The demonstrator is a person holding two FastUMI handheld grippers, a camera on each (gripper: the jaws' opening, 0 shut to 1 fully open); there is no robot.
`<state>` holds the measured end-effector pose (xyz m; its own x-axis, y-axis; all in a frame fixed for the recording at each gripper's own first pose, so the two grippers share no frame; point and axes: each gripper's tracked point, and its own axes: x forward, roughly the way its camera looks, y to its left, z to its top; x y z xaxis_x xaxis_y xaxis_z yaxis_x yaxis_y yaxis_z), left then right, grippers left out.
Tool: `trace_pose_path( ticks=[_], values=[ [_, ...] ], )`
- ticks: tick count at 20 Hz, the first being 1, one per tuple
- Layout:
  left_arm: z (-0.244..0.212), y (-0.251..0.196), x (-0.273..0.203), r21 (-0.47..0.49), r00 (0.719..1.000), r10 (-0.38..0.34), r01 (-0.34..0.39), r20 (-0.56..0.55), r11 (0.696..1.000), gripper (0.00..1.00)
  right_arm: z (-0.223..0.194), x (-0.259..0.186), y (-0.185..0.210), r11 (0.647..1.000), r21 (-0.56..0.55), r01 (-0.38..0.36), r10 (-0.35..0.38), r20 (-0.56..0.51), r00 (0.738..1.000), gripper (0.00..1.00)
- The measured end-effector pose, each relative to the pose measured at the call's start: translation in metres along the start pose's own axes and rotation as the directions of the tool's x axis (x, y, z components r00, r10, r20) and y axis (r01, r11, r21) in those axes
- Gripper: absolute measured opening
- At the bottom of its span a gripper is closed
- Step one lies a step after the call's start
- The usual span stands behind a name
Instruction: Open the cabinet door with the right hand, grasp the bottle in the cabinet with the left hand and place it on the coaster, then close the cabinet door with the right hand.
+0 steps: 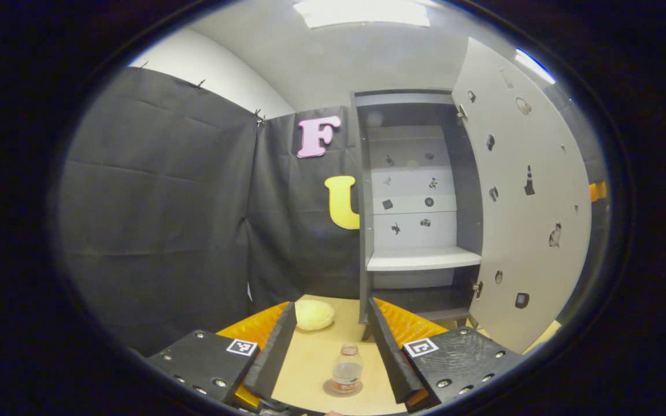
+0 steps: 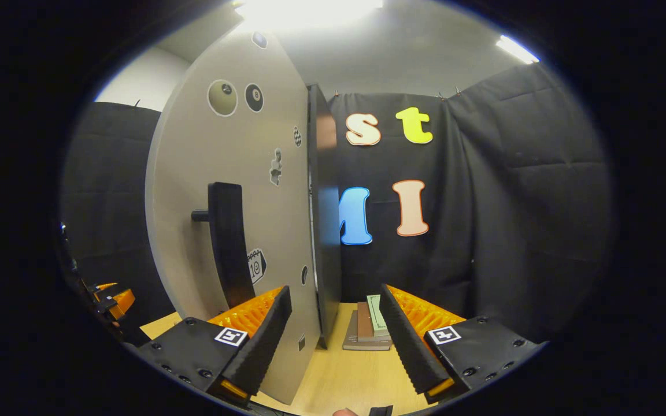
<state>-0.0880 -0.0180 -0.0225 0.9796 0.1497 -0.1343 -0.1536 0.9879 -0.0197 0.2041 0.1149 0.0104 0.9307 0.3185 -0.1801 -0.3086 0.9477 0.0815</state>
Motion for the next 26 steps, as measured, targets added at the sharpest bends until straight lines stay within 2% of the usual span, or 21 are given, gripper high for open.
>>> trace_pose_path(
  ticks=[1,2,3,4,6,7,8,9,10,15,16,26],
  values=[
    [-0.001,0.003,0.002,-0.004,1.0,0.0,0.0,0.0,1.0,0.74,0.0,0.001,0.0,1.0,-0.01,0.018,-0.018,0.006,1.0,0.92],
    [-0.002,0.005,0.005,-0.011,1.0,-0.007,0.007,-0.005,1.0,0.74,0.001,-0.001,0.0,0.999,-0.018,0.038,-0.037,0.014,0.999,0.95],
    [-0.006,0.008,0.008,-0.016,1.0,-0.012,0.012,-0.011,1.0,0.74,0.002,0.0,0.001,0.998,-0.023,0.057,-0.056,0.019,0.998,0.91],
    [-0.006,0.011,0.012,-0.02,1.0,-0.022,0.022,-0.013,1.0,0.74,0.002,-0.001,0.003,0.997,-0.021,0.073,-0.073,0.02,0.997,0.95],
    [-0.003,0.02,0.022,-0.016,0.999,-0.042,0.042,-0.004,0.999,0.76,0.001,-0.001,0.01,0.995,-0.008,0.099,-0.099,0.017,0.995,0.95],
    [-0.001,0.027,0.025,-0.009,0.999,-0.046,0.046,0.003,0.999,0.76,0.001,-0.002,0.015,0.994,-0.006,0.107,-0.107,0.014,0.994,0.91],
    [0.001,0.034,0.03,-0.005,0.999,-0.051,0.051,0.008,0.999,0.76,0.0,-0.005,0.024,0.994,-0.007,0.112,-0.112,0.01,0.994,0.91],
    [0.002,0.042,0.035,-0.006,0.998,-0.055,0.055,0.014,0.998,0.76,0.001,-0.007,0.032,0.993,-0.01,0.117,-0.117,0.009,0.993,0.95],
    [0.003,0.049,0.039,-0.011,0.998,-0.057,0.057,0.014,0.998,0.74,0.001,-0.009,0.04,0.993,-0.012,0.12,-0.12,0.008,0.993,0.95],
    [0.003,0.077,0.065,-0.032,0.997,-0.076,0.077,0.021,0.997,0.76,0.003,-0.003,0.074,0.991,-0.012,0.134,-0.134,0.008,0.991,0.95],
    [0.004,0.082,0.069,-0.032,0.997,-0.08,0.081,0.021,0.996,0.74,0.004,-0.003,0.08,0.99,-0.014,0.14,-0.14,0.008,0.99,0.95],
    [-0.004,0.111,0.098,-0.047,0.989,-0.143,0.144,0.024,0.989,0.76,0.008,0.003,0.117,0.978,0.003,0.207,-0.207,0.023,0.978,0.95]
  ],
)
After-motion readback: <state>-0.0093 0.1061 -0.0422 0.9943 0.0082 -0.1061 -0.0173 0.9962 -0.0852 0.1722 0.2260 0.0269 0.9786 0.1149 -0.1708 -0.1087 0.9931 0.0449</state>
